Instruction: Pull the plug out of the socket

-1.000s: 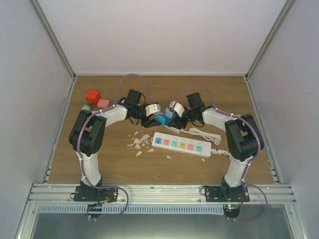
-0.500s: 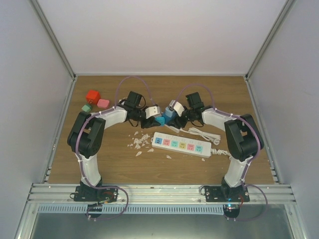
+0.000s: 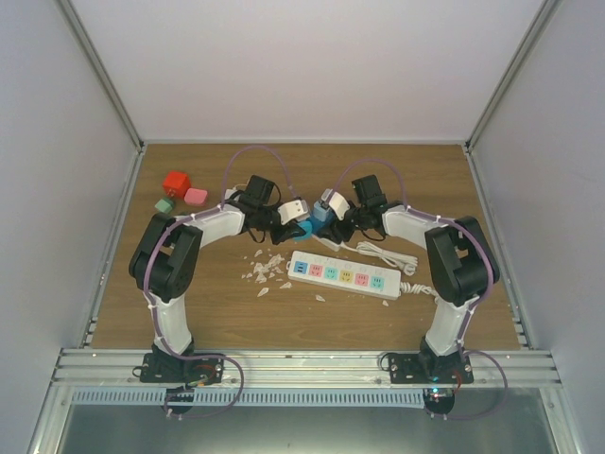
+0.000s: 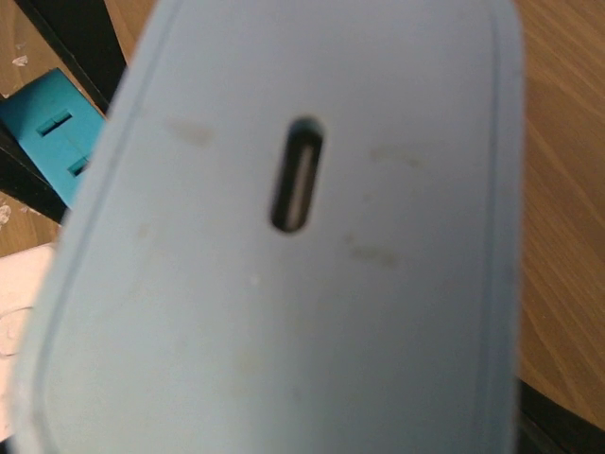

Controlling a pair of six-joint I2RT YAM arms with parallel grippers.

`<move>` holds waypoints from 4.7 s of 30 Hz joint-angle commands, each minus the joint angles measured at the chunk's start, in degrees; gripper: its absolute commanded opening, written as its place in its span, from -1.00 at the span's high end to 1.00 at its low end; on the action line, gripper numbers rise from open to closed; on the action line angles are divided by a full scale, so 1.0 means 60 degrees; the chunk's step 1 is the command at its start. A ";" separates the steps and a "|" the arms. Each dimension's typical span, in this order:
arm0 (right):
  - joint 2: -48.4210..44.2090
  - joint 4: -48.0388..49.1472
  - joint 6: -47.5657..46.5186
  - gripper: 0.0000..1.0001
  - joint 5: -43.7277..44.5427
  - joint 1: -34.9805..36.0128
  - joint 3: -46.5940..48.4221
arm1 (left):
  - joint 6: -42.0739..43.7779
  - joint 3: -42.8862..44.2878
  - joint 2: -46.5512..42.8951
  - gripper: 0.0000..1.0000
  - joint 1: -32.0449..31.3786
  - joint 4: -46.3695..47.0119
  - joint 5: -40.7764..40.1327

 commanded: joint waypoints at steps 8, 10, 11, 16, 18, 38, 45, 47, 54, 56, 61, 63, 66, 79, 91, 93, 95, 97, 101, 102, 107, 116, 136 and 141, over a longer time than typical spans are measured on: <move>0.0509 0.0326 0.0473 0.49 0.1269 -0.0225 0.0091 | -0.0215 -0.0844 -0.1090 0.83 -0.0125 -0.0008 -0.0490; 0.0532 0.0330 0.0465 0.49 0.1358 -0.0240 0.0078 | -0.0099 -0.0926 -0.1200 0.87 -0.0106 -0.0107 -0.0494; 0.0553 0.0328 0.0467 0.49 0.1391 -0.0242 0.0089 | -0.0013 -0.0965 -0.1251 0.88 -0.0114 -0.0166 -0.0489; 0.0586 0.0257 0.0424 0.45 0.1313 -0.0278 0.0113 | 0.0454 -0.1240 -0.1635 0.90 -0.0064 -0.0418 -0.0298; 0.0502 0.0160 0.0349 0.24 0.1106 -0.0282 0.0149 | 0.0691 -0.1334 -0.1907 0.90 0.0039 -0.0588 0.0209; -0.2540 -0.1014 -0.1174 -0.88 -0.0777 -0.0259 0.0259 | 0.2638 -0.1134 -0.4309 0.80 0.0376 -0.3660 0.3243; -0.4095 -0.2986 -0.2242 -0.69 -0.3449 -0.0007 0.0425 | 0.3550 -0.1141 -0.5172 0.81 0.0370 -0.4340 0.4092; -0.4343 -0.3217 -0.2119 -0.68 -0.3696 0.0280 0.0402 | 0.3601 -0.1017 -0.5142 0.81 0.0358 -0.4666 0.4392; -0.4553 -0.3302 -0.1730 -0.57 -0.3461 0.1342 0.0592 | 0.3272 -0.1022 -0.5370 0.81 0.0075 -0.4645 0.4747; -0.4437 -0.3359 -0.1774 -0.55 -0.3325 0.1552 0.0669 | 0.3127 -0.1029 -0.5441 0.81 0.0011 -0.4556 0.4789; -0.4192 -0.3270 -0.1771 -0.50 -0.2966 0.1950 0.0677 | 0.2946 -0.1038 -0.5551 0.81 -0.0082 -0.4425 0.4810; -0.4088 -0.3201 -0.1733 -0.47 -0.2843 0.2018 0.0711 | 0.2926 -0.1043 -0.5560 0.81 -0.0124 -0.4436 0.4796; -0.3901 -0.3130 -0.1611 -0.44 -0.2724 0.2088 0.0834 | 0.2900 -0.1024 -0.5571 0.81 -0.0192 -0.4418 0.4825; -0.4748 -0.4254 -0.2482 -0.12 -0.2163 0.1926 0.0330 | 0.0989 -0.1183 -0.6157 0.87 0.0245 -0.2721 0.3906; -0.4587 -0.3571 -0.1561 -0.03 -0.3210 0.2211 0.0741 | 0.0439 -0.1238 -0.6185 0.85 0.0214 -0.2088 0.3799; -0.4462 -0.3579 -0.1516 0.01 -0.3432 0.2230 0.0920 | 0.0423 -0.1266 -0.6212 0.85 0.0179 -0.2050 0.3672; -0.4351 -0.3577 -0.1480 0.09 -0.3601 0.2260 0.1028 | 0.0328 -0.1324 -0.6241 0.85 0.0150 -0.1950 0.3564; -0.4269 -0.3613 -0.1479 0.17 -0.3737 0.2301 0.1095 | 0.0208 -0.1346 -0.6249 0.84 0.0134 -0.1844 0.3354; -0.4152 -0.3633 -0.1454 0.30 -0.3822 0.2334 0.1185 | 0.0146 -0.1346 -0.6145 0.83 0.0089 -0.1789 0.3076; -0.4136 -0.3625 -0.1438 0.38 -0.3831 0.2336 0.1213 | 0.0159 -0.1340 -0.6110 0.82 0.0089 -0.1817 0.3090; -0.4151 -0.3672 -0.1376 0.91 -0.3656 0.2328 0.1188 | 0.0309 -0.1193 -0.6017 0.57 0.0108 -0.2233 0.3009; -0.4395 -0.3650 -0.1256 0.99 -0.3489 0.2204 0.0913 | 0.0739 -0.1255 -0.6170 0.28 0.0599 -0.2929 0.2804; -0.3723 -0.4594 -0.2366 0.23 -0.4796 0.3021 0.1905 | 0.0108 -0.0943 -0.5458 1.00 0.0701 -0.2596 0.3146; -0.3396 -0.4478 -0.2383 0.23 -0.4635 0.3371 0.2108 | 0.0351 -0.0913 -0.5260 1.00 0.0496 -0.2856 0.2827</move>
